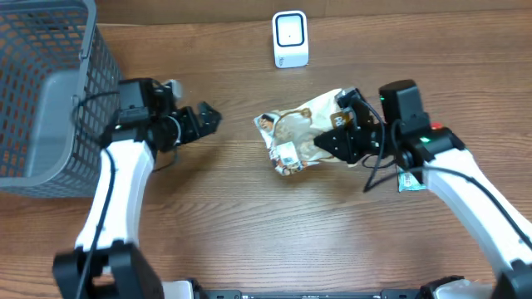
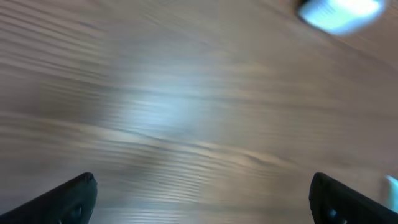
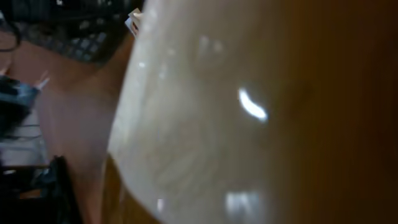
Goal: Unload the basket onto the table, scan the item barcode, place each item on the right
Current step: 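Release the bag with the left gripper and retract the left arm left, then carry the Pantree bag with the right gripper up to the scanner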
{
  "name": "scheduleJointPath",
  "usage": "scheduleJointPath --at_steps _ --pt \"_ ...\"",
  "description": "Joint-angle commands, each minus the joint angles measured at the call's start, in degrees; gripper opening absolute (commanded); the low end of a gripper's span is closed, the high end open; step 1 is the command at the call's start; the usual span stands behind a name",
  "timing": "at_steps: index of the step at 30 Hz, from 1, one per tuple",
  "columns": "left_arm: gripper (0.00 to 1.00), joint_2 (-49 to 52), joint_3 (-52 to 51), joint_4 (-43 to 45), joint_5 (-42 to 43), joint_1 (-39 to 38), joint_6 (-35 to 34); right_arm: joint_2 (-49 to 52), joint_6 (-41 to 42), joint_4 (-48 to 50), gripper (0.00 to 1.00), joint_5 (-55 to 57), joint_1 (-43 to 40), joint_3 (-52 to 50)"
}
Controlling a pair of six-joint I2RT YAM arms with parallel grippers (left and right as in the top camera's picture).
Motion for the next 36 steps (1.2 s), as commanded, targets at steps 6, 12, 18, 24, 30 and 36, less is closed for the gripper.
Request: scheduleJointPath --at_steps 6,12,18,24,30,36 --pt "1.00 -4.44 1.16 -1.49 -27.26 -0.02 -4.59 -9.70 -6.45 -0.09 0.04 15.13 0.04 2.23" --pt "1.00 -4.44 1.14 -1.46 -27.02 -0.07 -4.59 -9.46 -6.47 -1.62 0.03 15.50 0.04 7.74" --pt "1.00 -4.44 1.14 -1.53 -27.02 -0.07 -4.61 -3.89 -7.37 -14.95 0.03 21.16 0.04 25.70" --pt "1.00 -4.44 1.14 -1.62 -26.99 -0.07 -4.59 6.47 -10.56 -28.11 0.03 24.63 0.04 46.75" --pt "1.00 -4.44 1.14 -1.62 -26.99 -0.07 -4.59 12.09 -14.12 -25.94 0.03 24.87 0.70 51.06" --pt "1.00 -4.44 1.14 -1.60 -26.99 -0.07 -4.61 17.64 -24.46 -18.91 0.06 28.94 4.37 51.04"
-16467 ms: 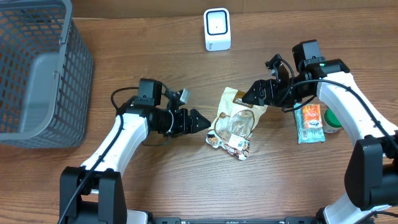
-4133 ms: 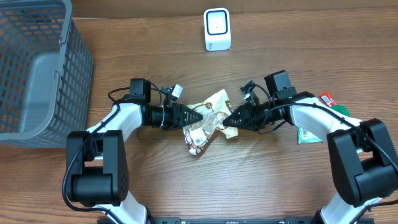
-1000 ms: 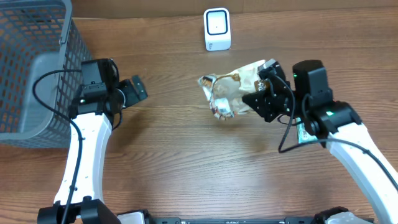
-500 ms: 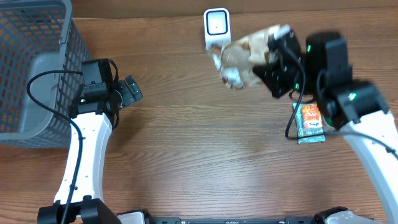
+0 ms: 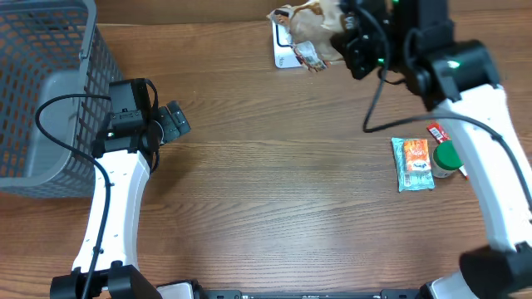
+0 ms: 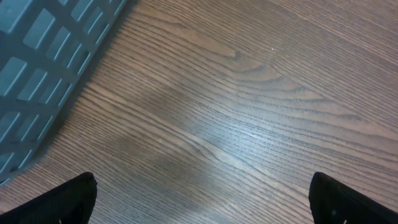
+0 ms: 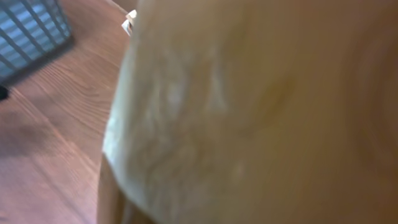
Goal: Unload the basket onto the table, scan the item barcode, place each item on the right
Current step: 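Carry the Pantree bag with the right gripper up to the scanner, then hold the Pantree bag in front of the white scanner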
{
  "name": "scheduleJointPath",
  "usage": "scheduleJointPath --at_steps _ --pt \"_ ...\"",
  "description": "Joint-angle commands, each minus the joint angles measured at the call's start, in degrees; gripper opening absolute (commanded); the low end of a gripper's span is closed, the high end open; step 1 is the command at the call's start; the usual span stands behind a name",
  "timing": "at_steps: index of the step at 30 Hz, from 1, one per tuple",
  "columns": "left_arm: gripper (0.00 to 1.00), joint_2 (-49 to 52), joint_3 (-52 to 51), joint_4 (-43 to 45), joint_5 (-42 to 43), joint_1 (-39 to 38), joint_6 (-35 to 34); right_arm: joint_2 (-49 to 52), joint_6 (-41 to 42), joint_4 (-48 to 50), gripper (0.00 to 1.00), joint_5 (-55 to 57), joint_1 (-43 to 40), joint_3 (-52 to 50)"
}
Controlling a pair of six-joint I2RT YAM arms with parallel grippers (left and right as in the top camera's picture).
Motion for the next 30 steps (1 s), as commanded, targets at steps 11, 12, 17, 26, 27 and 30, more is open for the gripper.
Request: scheduleJointPath --at_steps 11,12,17,26,27,30 --pt "1.00 -0.20 0.85 -0.11 -0.90 -0.07 -0.57 14.62 -19.32 24.15 0.03 21.03 9.20 1.36" --pt "1.00 -0.20 0.85 -0.11 -0.90 -0.07 -0.55 15.61 -20.94 25.18 0.03 21.86 9.38 1.36" --pt "1.00 -0.20 0.85 -0.11 -0.90 -0.07 -0.55 20.50 -24.02 31.74 0.03 28.70 9.46 1.36" --pt "1.00 -0.20 0.85 -0.11 -0.90 -0.07 -0.55 25.00 -23.98 43.23 0.03 32.13 9.64 1.33" --pt "1.00 -0.20 0.85 -0.11 -0.90 -0.07 -0.55 25.68 -23.98 44.33 0.04 32.74 9.64 1.33" --pt "1.00 -0.20 0.85 -0.09 -0.90 -0.07 -0.57 27.28 -24.06 47.65 0.03 33.59 9.68 1.33"
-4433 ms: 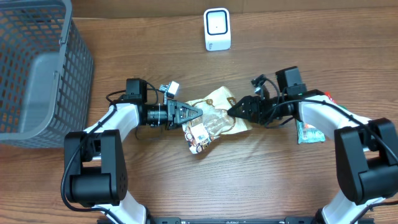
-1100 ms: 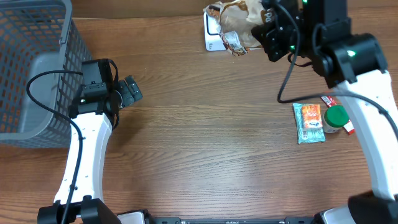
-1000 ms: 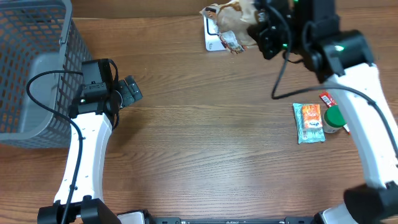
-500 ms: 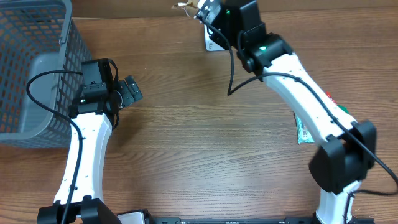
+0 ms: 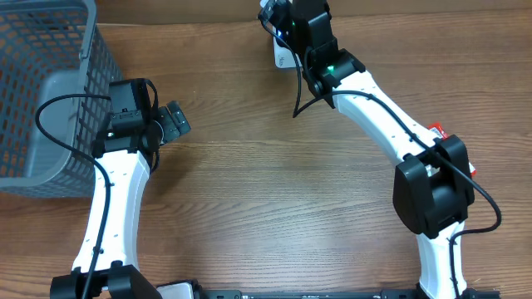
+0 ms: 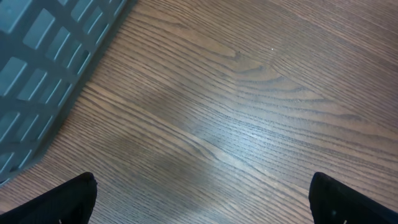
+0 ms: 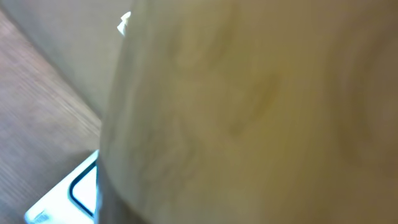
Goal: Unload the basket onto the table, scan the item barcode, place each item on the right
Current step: 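Hold the Pantree bag in front of the white scanner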
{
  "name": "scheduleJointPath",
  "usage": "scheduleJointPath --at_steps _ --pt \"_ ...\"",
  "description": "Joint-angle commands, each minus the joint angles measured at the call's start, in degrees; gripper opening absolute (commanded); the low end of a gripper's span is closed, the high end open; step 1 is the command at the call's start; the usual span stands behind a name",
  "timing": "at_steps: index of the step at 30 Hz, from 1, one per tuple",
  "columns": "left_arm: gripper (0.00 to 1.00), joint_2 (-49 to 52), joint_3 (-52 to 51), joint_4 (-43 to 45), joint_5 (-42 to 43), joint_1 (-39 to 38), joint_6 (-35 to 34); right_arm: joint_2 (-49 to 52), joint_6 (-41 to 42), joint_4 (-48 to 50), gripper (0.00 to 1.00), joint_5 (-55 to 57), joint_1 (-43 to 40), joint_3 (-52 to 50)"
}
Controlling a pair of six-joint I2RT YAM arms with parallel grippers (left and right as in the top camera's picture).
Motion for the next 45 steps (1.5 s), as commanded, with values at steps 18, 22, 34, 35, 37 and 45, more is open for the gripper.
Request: scheduleJointPath --at_steps 18,22,34,35,37,45 --pt "1.00 -0.20 0.85 -0.13 -0.87 -0.07 -0.55 7.78 -1.73 11.56 0.03 8.50 0.72 1.25" --pt "1.00 -0.20 0.85 -0.13 -0.87 -0.07 -0.55 7.87 -1.49 11.52 0.03 8.50 1.40 1.01" --pt "1.00 -0.20 0.85 -0.13 -0.87 -0.07 -0.57 7.87 -1.53 10.58 0.04 8.59 1.92 0.20" --pt "1.00 -0.20 0.85 -0.13 -0.87 -0.07 -0.55 7.87 -1.53 10.16 0.04 8.59 1.92 0.20" --pt "1.00 -0.20 0.85 -0.13 -0.87 -0.07 -0.57 7.98 -1.53 9.35 0.04 8.57 1.92 0.20" --pt "1.00 -0.20 0.85 -0.13 -0.87 -0.07 -0.57 11.02 -1.73 8.94 0.04 10.51 2.14 0.20"
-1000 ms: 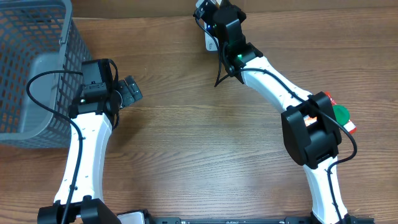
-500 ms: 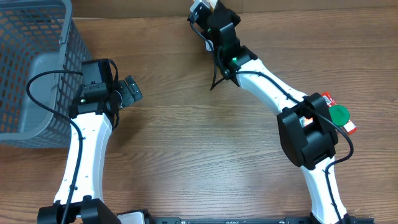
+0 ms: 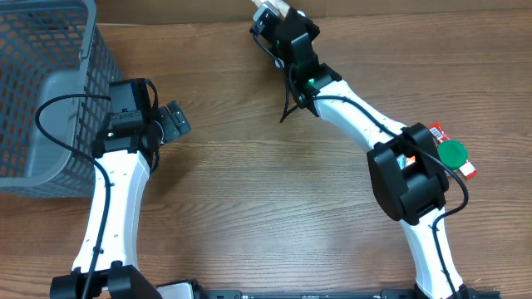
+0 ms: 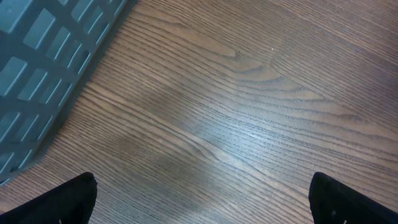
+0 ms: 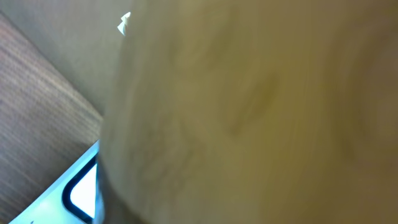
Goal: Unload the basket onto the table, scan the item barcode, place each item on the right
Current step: 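Hold the Pantree bag in front of the white scanner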
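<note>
A crumpled beige snack bag (image 5: 249, 112) fills the right wrist view and hides that gripper's fingers. In the overhead view my right gripper (image 3: 277, 18) is at the table's far edge, shut on the bag, and only a corner of the bag (image 3: 268, 7) shows. A corner of the white scanner (image 5: 79, 194) with its dark-framed window lies right below the bag; the arm covers the scanner from overhead. My left gripper (image 3: 176, 120) (image 4: 204, 202) hangs open and empty over bare wood beside the basket.
A grey wire basket (image 3: 41, 75) stands at the far left, and its wall (image 4: 43, 62) shows in the left wrist view. A green round cap (image 3: 452, 154) and a red packet (image 3: 438, 132) lie at the right, partly under the right arm.
My right gripper and the bag have shifted slightly left and farther back over the scanner, which the arm now covers from overhead. The green cap shows beside the arm. The left arm has not moved.
My right gripper first held the bag low over the middle of the table, with the open left gripper near it. Then the bag was up at the back by the scanner and the left arm was back beside the basket. The bag has stayed over the scanner since.
</note>
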{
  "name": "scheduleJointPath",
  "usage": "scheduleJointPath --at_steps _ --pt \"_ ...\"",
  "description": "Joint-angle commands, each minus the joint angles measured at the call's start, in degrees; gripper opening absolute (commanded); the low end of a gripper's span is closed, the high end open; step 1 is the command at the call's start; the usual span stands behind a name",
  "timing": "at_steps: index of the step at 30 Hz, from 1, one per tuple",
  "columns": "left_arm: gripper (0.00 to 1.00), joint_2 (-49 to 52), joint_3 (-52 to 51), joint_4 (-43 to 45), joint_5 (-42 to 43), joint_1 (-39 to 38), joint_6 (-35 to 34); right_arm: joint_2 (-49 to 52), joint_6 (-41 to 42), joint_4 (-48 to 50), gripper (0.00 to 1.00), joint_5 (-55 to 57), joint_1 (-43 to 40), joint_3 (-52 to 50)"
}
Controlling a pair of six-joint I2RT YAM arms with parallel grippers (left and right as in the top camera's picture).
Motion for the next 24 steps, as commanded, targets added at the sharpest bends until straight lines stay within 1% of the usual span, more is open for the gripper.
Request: scheduleJointPath --at_steps 1,5,20,24 --pt "1.00 -0.20 0.85 -0.13 -0.90 -0.07 -0.55 2.38 -0.04 -0.22 0.04 2.01 0.26 0.22" --pt "1.00 -0.20 0.85 -0.13 -0.90 -0.07 -0.57 2.60 0.04 -2.91 0.04 1.99 0.26 0.22" --pt "1.00 -0.20 0.85 -0.13 -0.90 -0.07 -0.55 2.58 0.17 -3.43 0.04 1.33 3.78 0.24" --pt "1.00 -0.20 0.85 -0.13 -0.90 -0.07 -0.55 2.58 0.26 -5.33 0.04 1.33 3.98 0.24"
